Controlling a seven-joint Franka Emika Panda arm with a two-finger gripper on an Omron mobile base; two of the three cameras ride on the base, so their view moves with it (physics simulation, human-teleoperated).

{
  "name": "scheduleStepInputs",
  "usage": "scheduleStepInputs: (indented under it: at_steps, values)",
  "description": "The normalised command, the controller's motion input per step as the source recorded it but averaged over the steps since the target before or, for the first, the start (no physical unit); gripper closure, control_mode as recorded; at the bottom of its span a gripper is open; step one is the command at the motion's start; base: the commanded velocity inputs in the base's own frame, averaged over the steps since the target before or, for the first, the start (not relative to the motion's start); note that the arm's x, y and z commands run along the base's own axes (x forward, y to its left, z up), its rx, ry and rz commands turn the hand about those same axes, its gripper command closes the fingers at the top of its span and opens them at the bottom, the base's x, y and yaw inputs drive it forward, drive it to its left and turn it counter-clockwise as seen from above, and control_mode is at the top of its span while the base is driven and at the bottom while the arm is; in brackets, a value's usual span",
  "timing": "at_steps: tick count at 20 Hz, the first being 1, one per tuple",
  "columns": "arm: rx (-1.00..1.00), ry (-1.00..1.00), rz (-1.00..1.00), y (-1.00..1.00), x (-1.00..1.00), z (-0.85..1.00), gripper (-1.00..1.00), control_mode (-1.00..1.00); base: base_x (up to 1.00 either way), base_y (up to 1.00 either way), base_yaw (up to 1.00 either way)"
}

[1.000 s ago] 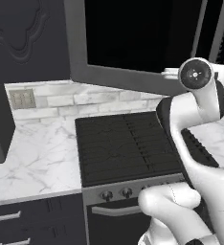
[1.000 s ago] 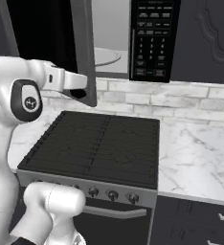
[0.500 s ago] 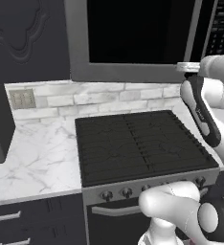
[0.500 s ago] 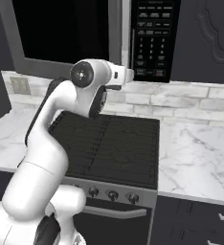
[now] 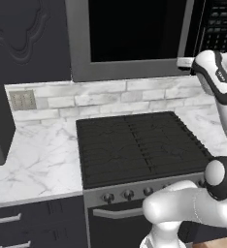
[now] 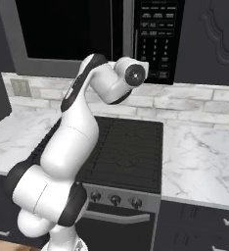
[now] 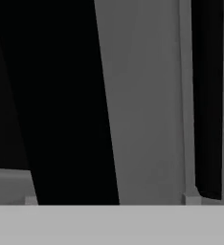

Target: Close the microwave door.

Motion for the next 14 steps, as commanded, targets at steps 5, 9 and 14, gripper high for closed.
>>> scheduleStepInputs:
  at_steps: [5,9,14]
  values:
    - [0.0,0.0,0.21,-0.04,0.39,0.0,-1.0,-1.0,0.0,0.0,0.0]
    - [0.0,0.0,0.09,0.0,0.51,0.0,-1.0,-1.0,0.0,0.0,0.0]
    - [0.0,0.0,0.01,0.0,0.42,0.0,-1.0,-1.0,0.0,0.0,0.0]
